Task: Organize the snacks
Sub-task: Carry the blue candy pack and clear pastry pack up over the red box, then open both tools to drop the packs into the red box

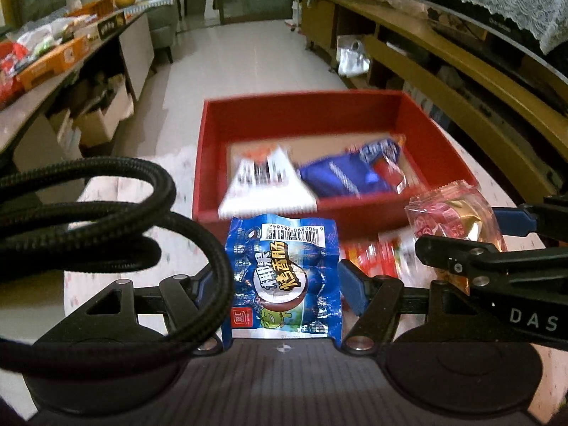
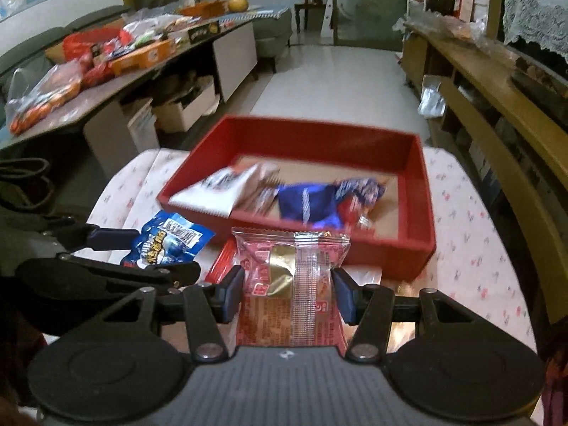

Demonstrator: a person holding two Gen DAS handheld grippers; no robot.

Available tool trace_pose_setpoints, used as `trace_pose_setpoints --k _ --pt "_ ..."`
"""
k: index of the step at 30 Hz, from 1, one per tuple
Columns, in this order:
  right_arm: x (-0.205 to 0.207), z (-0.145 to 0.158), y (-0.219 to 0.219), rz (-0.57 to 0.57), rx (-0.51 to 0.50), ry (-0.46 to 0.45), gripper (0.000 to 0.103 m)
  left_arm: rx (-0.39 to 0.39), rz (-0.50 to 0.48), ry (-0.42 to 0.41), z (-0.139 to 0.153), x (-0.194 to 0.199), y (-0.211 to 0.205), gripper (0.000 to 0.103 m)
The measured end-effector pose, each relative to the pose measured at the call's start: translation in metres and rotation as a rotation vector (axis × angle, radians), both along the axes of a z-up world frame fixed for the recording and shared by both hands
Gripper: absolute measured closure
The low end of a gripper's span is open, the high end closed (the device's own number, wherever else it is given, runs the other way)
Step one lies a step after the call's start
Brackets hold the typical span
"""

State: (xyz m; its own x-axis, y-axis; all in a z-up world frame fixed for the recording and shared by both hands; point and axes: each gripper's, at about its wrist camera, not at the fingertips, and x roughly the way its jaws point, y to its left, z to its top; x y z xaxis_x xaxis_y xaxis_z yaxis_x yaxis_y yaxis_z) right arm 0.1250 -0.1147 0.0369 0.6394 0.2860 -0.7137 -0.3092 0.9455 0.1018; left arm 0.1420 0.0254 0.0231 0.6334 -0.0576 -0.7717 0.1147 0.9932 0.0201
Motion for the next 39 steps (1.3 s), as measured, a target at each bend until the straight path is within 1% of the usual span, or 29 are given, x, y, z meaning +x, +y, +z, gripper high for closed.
trace_pose_setpoints --k 4,7,12,17,19,23,27,32,39 --pt "0.030 0.003 -0.004 -0.026 0.028 -0.011 0.031 0.019 0.002 -0.029 0.006 0.028 -0.004 0.029" --pt "0.053 0.001 -0.007 -0.041 0.032 -0.018 0.031 0.030 0.002 -0.043 0.006 0.052 -0.007 0.029" --pt "0.085 -0.009 -0.006 -0.053 0.022 -0.016 0.031 0.026 0.009 -0.029 -0.006 0.083 -0.007 0.029" --pt "0.111 -0.024 -0.006 -0.051 0.014 -0.003 0.031 0.041 0.023 -0.021 -0.018 0.104 -0.007 0.029" --pt "0.118 -0.029 -0.005 -0.047 0.014 0.003 0.031 0.038 0.032 -0.016 -0.023 0.108 -0.006 0.029" --pt "0.129 -0.044 -0.002 -0.046 -0.004 0.024 0.031 0.066 0.044 -0.012 -0.032 0.114 -0.005 0.028" --pt "0.136 -0.051 -0.004 -0.054 -0.009 0.029 0.030 0.055 0.048 -0.011 -0.031 0.117 -0.004 0.028" --pt "0.137 -0.049 -0.007 -0.072 -0.008 0.021 0.029 0.055 0.048 -0.009 -0.029 0.116 -0.004 0.025" --pt "0.128 -0.037 -0.009 -0.084 -0.021 -0.006 0.029 0.033 0.064 -0.036 -0.015 0.109 0.004 0.021"
